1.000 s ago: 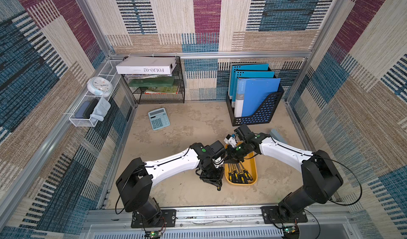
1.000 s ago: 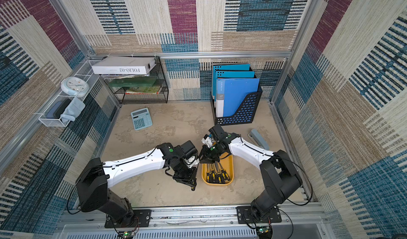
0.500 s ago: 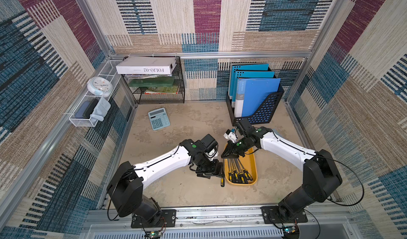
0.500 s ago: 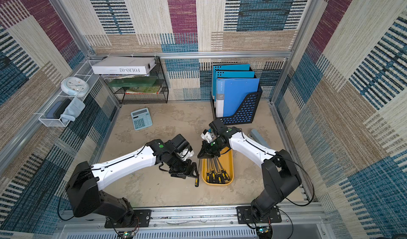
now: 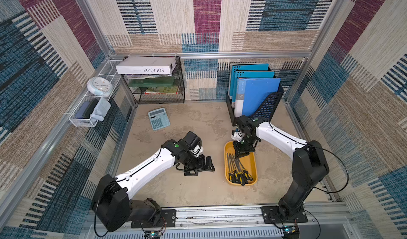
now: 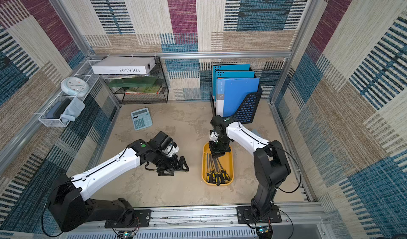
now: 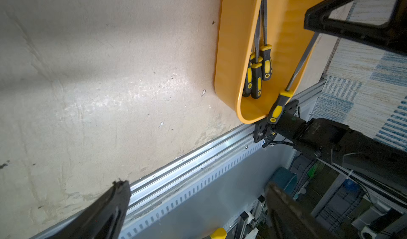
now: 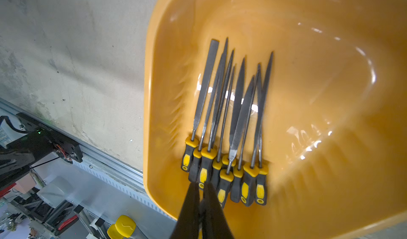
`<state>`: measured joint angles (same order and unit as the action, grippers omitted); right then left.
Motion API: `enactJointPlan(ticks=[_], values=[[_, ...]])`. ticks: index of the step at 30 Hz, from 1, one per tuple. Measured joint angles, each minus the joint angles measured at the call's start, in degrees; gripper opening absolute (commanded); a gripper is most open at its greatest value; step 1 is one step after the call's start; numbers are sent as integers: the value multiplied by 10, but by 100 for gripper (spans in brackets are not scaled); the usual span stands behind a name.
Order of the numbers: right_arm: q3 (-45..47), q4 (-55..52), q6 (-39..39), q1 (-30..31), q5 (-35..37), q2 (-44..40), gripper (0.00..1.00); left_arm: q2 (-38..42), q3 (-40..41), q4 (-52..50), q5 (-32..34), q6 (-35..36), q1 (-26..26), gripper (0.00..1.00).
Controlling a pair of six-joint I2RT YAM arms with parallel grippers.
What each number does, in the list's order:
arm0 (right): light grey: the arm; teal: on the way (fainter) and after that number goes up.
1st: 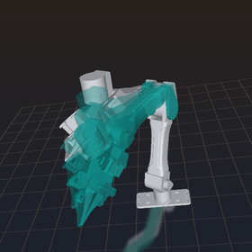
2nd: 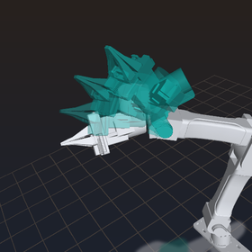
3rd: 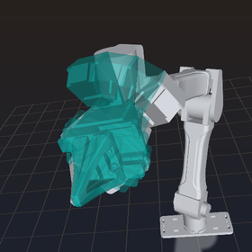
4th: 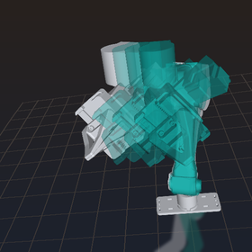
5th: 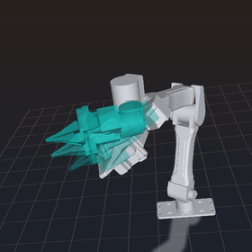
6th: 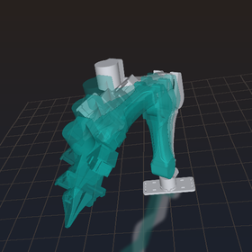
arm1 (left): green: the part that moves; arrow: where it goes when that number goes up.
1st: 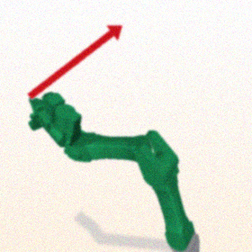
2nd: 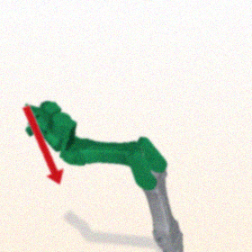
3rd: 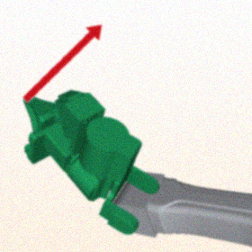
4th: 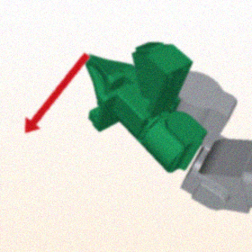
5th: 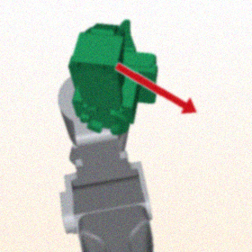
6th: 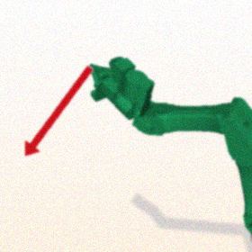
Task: Put the file tool into the storage box
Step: Place the file tool in the storage box.
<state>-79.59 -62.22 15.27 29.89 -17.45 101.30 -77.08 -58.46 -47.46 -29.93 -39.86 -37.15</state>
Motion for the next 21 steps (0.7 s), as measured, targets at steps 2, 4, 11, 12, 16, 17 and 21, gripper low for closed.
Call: enactJointPlan(ticks=[2, 4, 11, 12, 16, 17, 21], values=[[-20, -3, -5, 0, 10, 14, 0, 4, 2, 0, 0, 0, 5, 99], [-39, -7, -11, 0, 20, 26, 0, 8, 6, 0, 0, 2, 10, 99], [-54, -11, -25, 0, 42, 72, 0, 22, 28, 0, 0, 4, 20, 99], [-54, -10, -26, 0, 44, 76, 0, 24, 30, 0, 2, 4, 21, 99], [-55, -6, -26, 0, 47, 89, 0, 35, 40, -2, 2, 4, 28, 99], [-53, -3, -26, 0, 47, 90, 0, 38, 42, -2, 3, 4, 31, 99], [-41, 9, -26, 1, 39, 90, 13, 46, 51, -6, 9, 4, 42, 99]])
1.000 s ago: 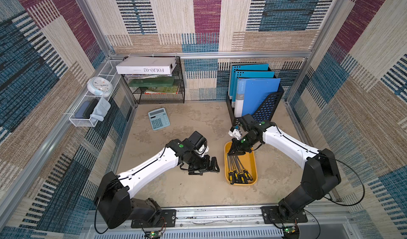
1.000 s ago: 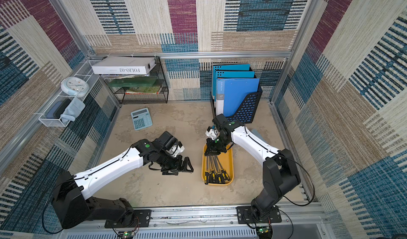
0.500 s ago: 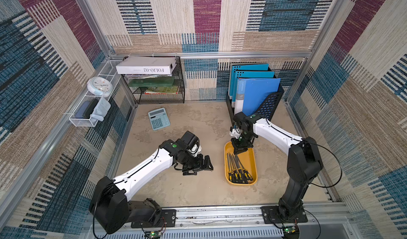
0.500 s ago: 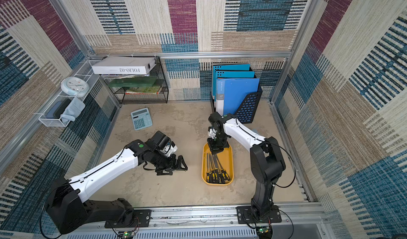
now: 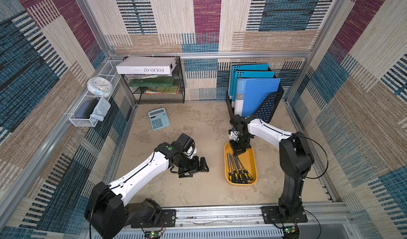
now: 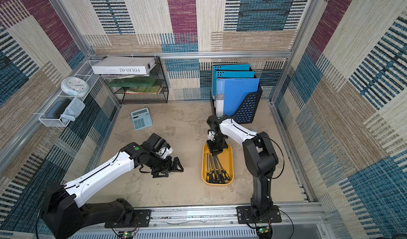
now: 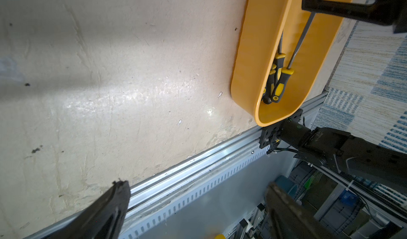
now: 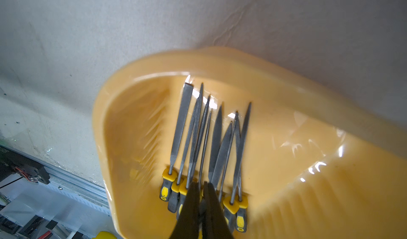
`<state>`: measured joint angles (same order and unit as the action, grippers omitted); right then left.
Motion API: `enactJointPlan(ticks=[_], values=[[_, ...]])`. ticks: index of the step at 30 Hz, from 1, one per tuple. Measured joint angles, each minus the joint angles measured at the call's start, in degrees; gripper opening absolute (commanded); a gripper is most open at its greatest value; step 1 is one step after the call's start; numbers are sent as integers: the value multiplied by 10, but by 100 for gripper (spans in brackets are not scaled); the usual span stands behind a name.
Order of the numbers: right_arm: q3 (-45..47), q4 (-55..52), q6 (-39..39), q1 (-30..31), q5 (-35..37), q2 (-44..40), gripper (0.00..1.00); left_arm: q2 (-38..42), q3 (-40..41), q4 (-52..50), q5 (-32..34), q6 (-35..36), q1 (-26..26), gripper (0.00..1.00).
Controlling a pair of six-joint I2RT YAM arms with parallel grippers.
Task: Put the file tool into the storage box
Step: Place the file tool in the storage box.
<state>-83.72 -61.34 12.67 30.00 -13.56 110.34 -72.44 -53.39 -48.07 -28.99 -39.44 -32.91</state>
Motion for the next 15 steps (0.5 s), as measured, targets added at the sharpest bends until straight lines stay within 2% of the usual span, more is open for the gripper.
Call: enactJointPlan(ticks=[6, 12, 15], values=[[30, 14, 3, 0, -10, -14, 34, 11, 8, -10, 8, 1, 25, 99], [20, 13, 11, -21, 3, -59, 41, 22, 2, -29, 18, 13, 60, 99], [12, 20, 13, -49, 36, -112, 50, 34, -8, -37, 32, 22, 91, 99]])
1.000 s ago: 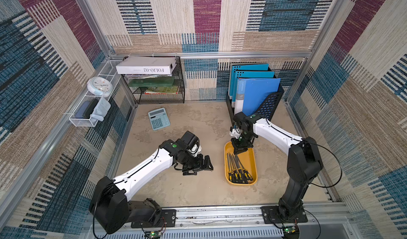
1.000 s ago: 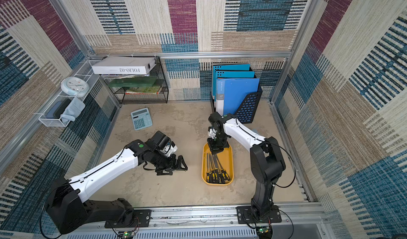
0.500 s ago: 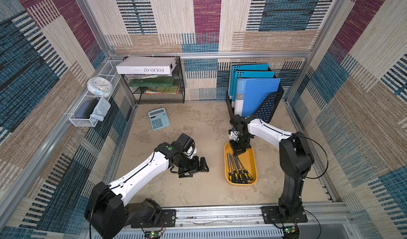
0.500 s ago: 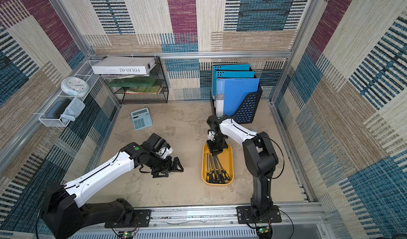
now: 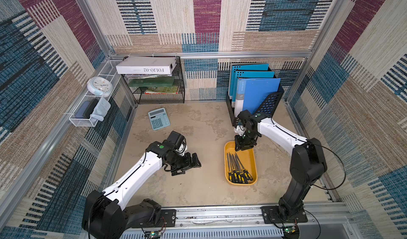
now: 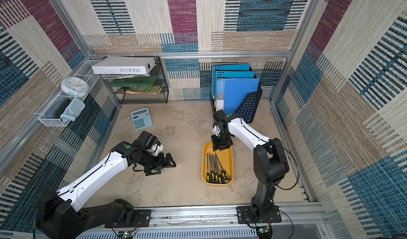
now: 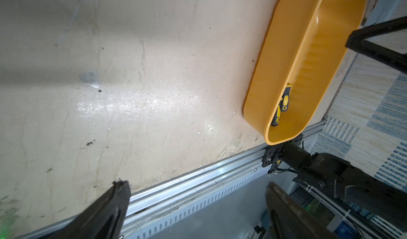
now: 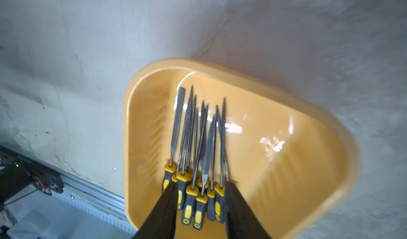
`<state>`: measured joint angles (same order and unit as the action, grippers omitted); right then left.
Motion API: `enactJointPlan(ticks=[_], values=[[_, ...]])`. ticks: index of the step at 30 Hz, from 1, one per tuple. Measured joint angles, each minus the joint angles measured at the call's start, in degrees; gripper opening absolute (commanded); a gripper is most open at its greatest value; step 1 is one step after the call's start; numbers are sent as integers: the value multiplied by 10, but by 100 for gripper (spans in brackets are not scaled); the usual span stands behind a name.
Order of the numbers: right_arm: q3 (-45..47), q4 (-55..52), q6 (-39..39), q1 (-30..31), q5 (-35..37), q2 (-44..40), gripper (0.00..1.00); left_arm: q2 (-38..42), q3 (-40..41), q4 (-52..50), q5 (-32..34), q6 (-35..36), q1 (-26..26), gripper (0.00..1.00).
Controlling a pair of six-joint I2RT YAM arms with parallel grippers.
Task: Put the file tool into the storage box
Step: Place the file tool in the storage box, then reset both arms
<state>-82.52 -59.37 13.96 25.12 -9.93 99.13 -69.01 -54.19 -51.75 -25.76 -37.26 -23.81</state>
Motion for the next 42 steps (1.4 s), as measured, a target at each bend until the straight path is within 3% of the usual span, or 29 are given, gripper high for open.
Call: enactJointPlan(ticks=[4, 8, 11, 14, 19, 25, 32, 42], values=[[42, 58, 3, -32, 80, -116, 71, 26, -9, -1, 54, 6, 66, 99], [210, 203, 4, -50, 195, -287, 98, 65, 1, 31, 146, 8, 143, 99], [360, 339, -9, -68, 273, -394, 100, 87, 26, 83, 226, 8, 191, 99], [469, 470, -21, -80, 313, -448, 100, 110, 74, 155, 309, 16, 223, 99], [551, 643, -35, -96, 362, -398, 100, 145, 192, 311, 419, 75, 243, 99], [602, 808, -71, -113, 397, -322, 100, 116, 315, 518, 474, 165, 245, 99], [655, 998, -117, -131, 382, -249, 100, -57, 271, 676, 467, 233, 246, 100], [643, 1153, -184, -157, 354, -157, 99, -141, 245, 783, 385, 294, 257, 100]])
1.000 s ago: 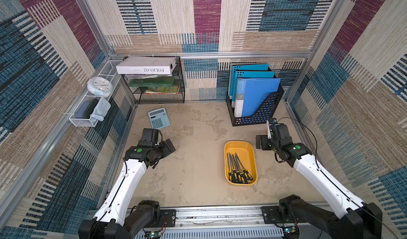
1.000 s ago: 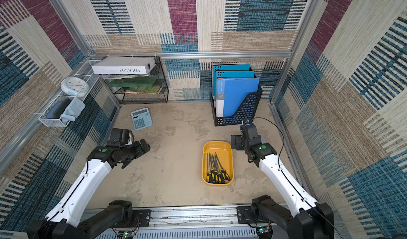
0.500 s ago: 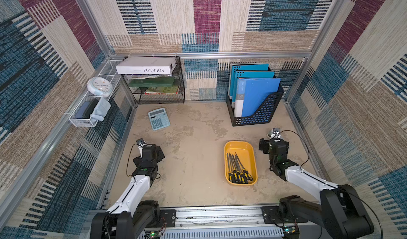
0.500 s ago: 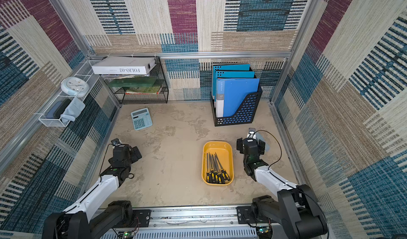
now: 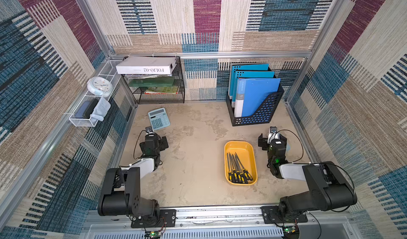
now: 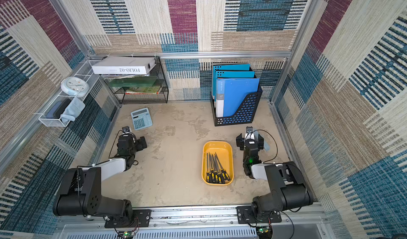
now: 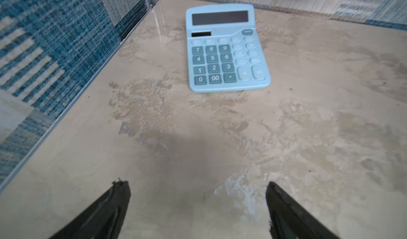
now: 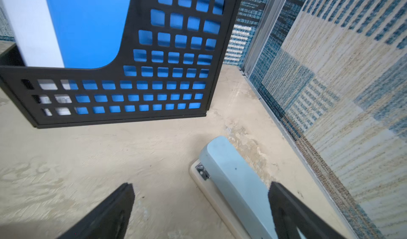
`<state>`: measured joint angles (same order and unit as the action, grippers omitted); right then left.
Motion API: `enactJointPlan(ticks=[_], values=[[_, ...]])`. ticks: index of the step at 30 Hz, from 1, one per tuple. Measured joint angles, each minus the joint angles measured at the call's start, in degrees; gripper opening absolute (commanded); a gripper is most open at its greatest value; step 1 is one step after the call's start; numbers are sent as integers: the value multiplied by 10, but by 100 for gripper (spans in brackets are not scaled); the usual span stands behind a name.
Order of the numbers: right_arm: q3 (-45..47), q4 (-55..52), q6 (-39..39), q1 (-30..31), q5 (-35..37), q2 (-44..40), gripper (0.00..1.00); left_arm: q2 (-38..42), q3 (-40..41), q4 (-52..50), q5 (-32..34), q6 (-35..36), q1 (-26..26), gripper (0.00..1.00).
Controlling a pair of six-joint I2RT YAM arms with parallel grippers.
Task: Put the file tool into the storage box
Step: Reset both arms
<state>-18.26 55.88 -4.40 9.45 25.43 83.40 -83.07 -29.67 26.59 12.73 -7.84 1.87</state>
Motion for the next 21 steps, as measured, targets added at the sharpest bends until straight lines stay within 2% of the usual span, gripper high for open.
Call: enactJointPlan(ticks=[5, 9, 13, 21], values=[[16, 52, 6, -38, -54, 17, 100, -28, 23, 49, -44, 25, -5, 100], [37, 97, 34, -88, -99, 35, 100, -31, 26, 73, -52, 34, -7, 99], [41, 109, 47, -93, -137, 37, 100, -31, 26, 85, -56, 35, -7, 100], [41, 117, 55, -95, -151, 37, 100, -31, 25, 87, -56, 38, -13, 99]])
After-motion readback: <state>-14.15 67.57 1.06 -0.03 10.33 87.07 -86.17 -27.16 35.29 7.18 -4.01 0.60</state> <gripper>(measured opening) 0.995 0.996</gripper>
